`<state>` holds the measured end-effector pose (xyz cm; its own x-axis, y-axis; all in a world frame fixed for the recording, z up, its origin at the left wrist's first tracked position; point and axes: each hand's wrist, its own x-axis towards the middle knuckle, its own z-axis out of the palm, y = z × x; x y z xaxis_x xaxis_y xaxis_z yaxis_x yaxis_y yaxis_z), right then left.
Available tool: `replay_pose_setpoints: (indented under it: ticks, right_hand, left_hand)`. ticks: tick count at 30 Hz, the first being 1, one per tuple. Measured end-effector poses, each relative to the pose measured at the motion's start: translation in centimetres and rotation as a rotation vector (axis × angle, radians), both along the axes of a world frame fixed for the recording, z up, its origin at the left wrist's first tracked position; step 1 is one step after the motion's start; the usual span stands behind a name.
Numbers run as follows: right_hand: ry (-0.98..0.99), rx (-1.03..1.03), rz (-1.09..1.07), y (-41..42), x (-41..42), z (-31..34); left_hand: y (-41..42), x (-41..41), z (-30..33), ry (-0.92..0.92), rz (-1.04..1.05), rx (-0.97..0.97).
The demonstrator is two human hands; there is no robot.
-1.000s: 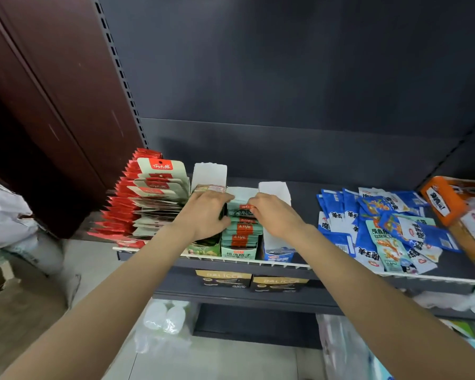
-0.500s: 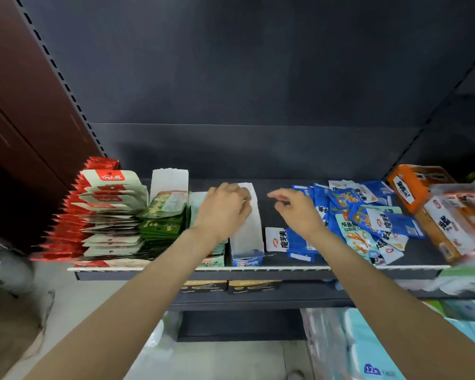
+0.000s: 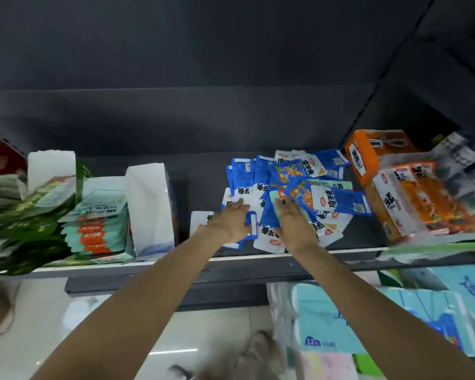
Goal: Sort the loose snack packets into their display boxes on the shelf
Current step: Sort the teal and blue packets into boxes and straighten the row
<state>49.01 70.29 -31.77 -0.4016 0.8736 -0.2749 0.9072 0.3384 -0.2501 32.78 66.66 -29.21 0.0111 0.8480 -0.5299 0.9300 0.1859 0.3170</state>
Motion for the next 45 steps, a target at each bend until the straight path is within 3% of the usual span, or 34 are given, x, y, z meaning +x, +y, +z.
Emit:
replay_pose_setpoints:
  ticks: [2,4,9,11,13,15,17,19,21,24,31,36,41,45]
  right_hand:
    - [0.041,0.031,0.093,0.1,-0.3,-0.1]
    - [0.149,0.053,0.122,0.4,-0.8,0.1]
    - [0.55,0.181,0.134,1.2,-1.6,2.6]
    - [0.672,0.209,0.183,0.9,-1.5,3.6]
    - [0.769,0.173,0.178,0.4,-1.6,4.3]
    - [0.855,0.085,0.088,-0.2,-2.1,5.2]
    - [0.905,0.124,-0.002,-0.5,-3.3,6.3]
    - [0.935,0.148,-0.097,-0.5,-5.2,7.7]
    - [1.024,-0.042,-0.168,-0.9,-7.7,9.6]
    - [1.064,-0.212,-0.132,-2.0,-11.8,11.7]
    - [1.203,-0.123,-0.023,-7.4,-21.3,13.8]
    - [0.973,0.031,0.069,-9.9,-24.7,11.8]
    - [0.667,0.007,0.166,-11.1,-24.8,10.3]
    - [0.43,-0.002,0.228,-11.0,-24.6,10.4]
  left_hand:
    - [0.2,0.6,-0.5,0.038,0.038,0.057]
    - [0.6,1.4,-0.4,-0.047,0.17,0.195]
    - [2.2,2.5,1.6,-0.695,0.775,0.244]
    - [2.1,2.4,2.8,-0.822,0.838,0.27]
    - [1.7,1.7,3.9,-0.829,0.816,0.308]
    - [1.1,0.4,4.9,-0.687,0.745,0.413]
    - [0.1,-1.2,6.3,-0.548,0.697,0.511]
    - [-1.3,-2.9,7.9,-0.546,0.679,0.613]
    - [-2.9,-4.8,9.7,-0.563,0.675,0.722]
    - [-5.6,-8.7,12.0,-0.539,0.666,0.869]
    - [-12.9,-17.9,14.5,-0.465,0.523,1.026]
    - [-16.4,-23.0,12.9,-0.29,0.501,0.846]
    - [-17.6,-24.9,11.3,0.266,0.111,0.594]
    - [-17.9,-25.0,11.1,0.337,-0.011,0.472]
